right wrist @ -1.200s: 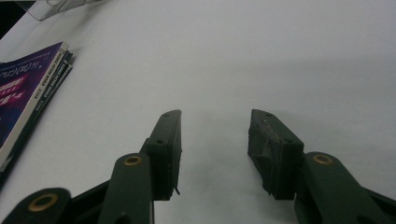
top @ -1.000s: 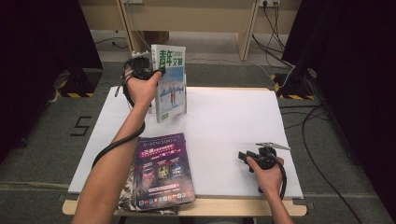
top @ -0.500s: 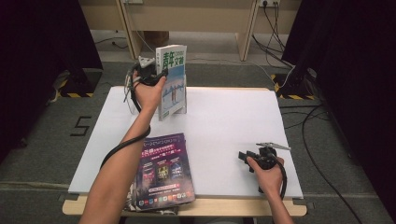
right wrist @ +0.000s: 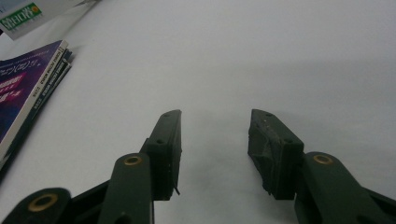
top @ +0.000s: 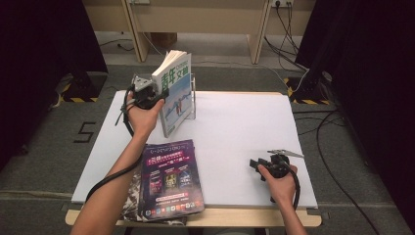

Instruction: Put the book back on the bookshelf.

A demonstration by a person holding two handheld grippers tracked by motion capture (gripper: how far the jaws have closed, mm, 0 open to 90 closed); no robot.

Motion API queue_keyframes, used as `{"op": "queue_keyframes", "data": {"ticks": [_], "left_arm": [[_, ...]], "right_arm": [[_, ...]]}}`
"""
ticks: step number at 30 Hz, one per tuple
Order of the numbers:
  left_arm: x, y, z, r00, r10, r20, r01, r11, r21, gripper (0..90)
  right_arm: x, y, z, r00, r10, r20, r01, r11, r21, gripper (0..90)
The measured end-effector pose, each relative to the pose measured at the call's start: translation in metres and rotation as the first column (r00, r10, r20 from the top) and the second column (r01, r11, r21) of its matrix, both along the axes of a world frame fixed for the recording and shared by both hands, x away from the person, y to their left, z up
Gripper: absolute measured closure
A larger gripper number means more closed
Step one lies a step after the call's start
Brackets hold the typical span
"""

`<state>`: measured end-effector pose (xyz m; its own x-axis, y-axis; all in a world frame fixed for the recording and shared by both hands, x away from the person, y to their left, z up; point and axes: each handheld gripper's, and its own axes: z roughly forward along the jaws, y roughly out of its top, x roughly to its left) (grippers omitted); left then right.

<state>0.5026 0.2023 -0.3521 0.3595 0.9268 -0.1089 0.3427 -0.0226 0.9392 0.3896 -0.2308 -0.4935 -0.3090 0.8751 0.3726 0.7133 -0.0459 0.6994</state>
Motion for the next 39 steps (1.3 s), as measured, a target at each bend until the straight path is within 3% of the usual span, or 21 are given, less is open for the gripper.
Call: {"op": "queue_keyframes", "data": {"ticks": [5,7,10,12,15,21,30,39], "left_arm": [[-0.014,0.010,-0.012,0.9997,-0.013,-0.022,0.013,0.9994,-0.034,71.2],[-0.018,0.012,-0.015,0.9998,-0.015,-0.015,0.015,0.9996,-0.022,71.2],[-0.023,0.015,-0.016,0.9995,-0.029,0.016,0.029,0.9988,-0.039,69.9],[-0.026,0.015,-0.013,0.9989,-0.030,0.036,0.032,0.9981,-0.052,67.5],[-0.030,0.012,-0.002,0.9976,-0.023,0.065,0.025,0.9994,-0.026,63.6],[-0.031,0.013,0.014,0.9927,0.011,0.120,-0.007,0.9992,-0.039,53.8],[-0.017,0.013,0.016,0.9968,0.029,0.075,-0.025,0.9980,-0.059,52.2],[-0.011,0.010,0.013,0.9976,0.047,0.050,-0.043,0.9956,-0.083,66.9]], "right_arm": [[-0.001,0.001,0.001,1.0000,-0.001,-0.006,0.001,1.000,-0.003,54.4],[0.000,0.001,0.000,1.0000,-0.001,-0.003,0.001,1.000,-0.003,54.4],[0.000,0.002,0.000,1.0000,-0.002,-0.002,0.002,1.000,-0.006,54.4],[-0.001,0.002,0.001,1.0000,-0.002,-0.001,0.002,1.000,-0.007,54.3],[0.000,0.002,0.001,1.0000,0.000,0.001,0.000,1.000,-0.010,54.2],[0.000,0.002,0.001,1.0000,0.000,-0.003,0.000,1.000,-0.005,53.9],[0.000,0.002,0.001,1.0000,0.001,-0.004,-0.001,1.000,-0.003,53.7],[0.000,0.001,0.001,0.9999,-0.001,-0.016,0.001,1.000,0.006,53.7]]}}
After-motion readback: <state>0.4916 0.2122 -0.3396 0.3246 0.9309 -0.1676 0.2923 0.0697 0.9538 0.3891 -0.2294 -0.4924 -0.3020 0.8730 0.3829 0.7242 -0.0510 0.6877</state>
